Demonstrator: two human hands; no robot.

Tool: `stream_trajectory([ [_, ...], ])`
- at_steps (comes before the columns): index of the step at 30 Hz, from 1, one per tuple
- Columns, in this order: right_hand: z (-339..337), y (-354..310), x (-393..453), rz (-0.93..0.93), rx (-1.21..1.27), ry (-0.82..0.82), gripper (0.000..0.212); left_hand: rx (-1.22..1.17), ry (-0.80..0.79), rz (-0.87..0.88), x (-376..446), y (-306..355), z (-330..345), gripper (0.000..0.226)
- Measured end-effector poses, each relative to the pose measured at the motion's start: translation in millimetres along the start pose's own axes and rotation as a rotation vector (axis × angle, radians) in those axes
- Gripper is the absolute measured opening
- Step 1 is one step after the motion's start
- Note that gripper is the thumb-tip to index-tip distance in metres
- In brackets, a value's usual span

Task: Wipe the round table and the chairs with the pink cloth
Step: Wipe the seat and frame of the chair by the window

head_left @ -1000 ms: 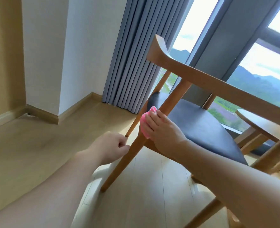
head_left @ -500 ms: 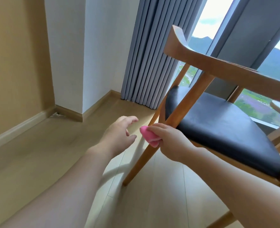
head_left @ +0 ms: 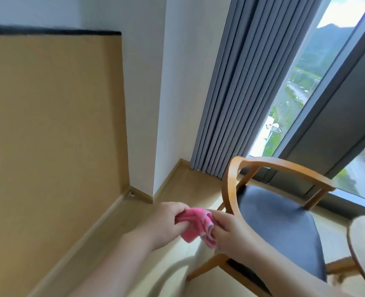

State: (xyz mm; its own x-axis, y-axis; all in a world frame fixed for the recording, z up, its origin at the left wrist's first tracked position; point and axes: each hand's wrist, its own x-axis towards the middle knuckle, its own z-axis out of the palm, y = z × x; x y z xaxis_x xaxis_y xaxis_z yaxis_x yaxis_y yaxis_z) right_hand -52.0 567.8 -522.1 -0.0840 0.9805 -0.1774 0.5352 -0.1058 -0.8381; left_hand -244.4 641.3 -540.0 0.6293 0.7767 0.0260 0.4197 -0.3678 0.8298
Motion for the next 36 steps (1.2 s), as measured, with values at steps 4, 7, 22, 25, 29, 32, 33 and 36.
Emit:
stream_trajectory([
  [4,-57.6,-127.0,-13.9,0.076,0.242,-0.044,0.037,0.121,-0.006,-0.074,-6.6,102.7,-106.2,0.009],
  [7,-60.1,-180.6,-20.4,0.134,0.224,-0.025,0.038,0.22,-0.051,-0.095,-16.8,143.9,-150.8,0.017],
  [22,-132.2,-212.0,52.9,0.035,0.141,0.141,0.012,0.091,-0.066,-0.009,97.6,180.2,-205.6,0.009],
  [25,-150.9,-196.0,75.5,0.031,0.117,0.161,0.01,-0.006,-0.068,-0.066,119.6,179.4,-204.5,0.022],
  [29,-177.3,-193.7,118.7,0.009,0.065,0.243,0.014,0.006,-0.072,-0.07,163.5,177.3,-213.8,0.031],
  [32,-196.0,-194.7,148.1,-0.006,0.047,0.248,0.013,0.009,-0.03,-0.065,192.6,174.9,-221.0,0.032],
  [33,-199.4,-195.0,157.0,-0.005,0.042,0.244,0.013,-0.002,-0.038,-0.07,200.2,173.0,-224.0,0.034],
  [36,-206.6,-197.5,184.9,0.0,0.031,0.247,0.014,-0.047,-0.106,-0.099,225.0,160.4,-237.4,0.044],
])
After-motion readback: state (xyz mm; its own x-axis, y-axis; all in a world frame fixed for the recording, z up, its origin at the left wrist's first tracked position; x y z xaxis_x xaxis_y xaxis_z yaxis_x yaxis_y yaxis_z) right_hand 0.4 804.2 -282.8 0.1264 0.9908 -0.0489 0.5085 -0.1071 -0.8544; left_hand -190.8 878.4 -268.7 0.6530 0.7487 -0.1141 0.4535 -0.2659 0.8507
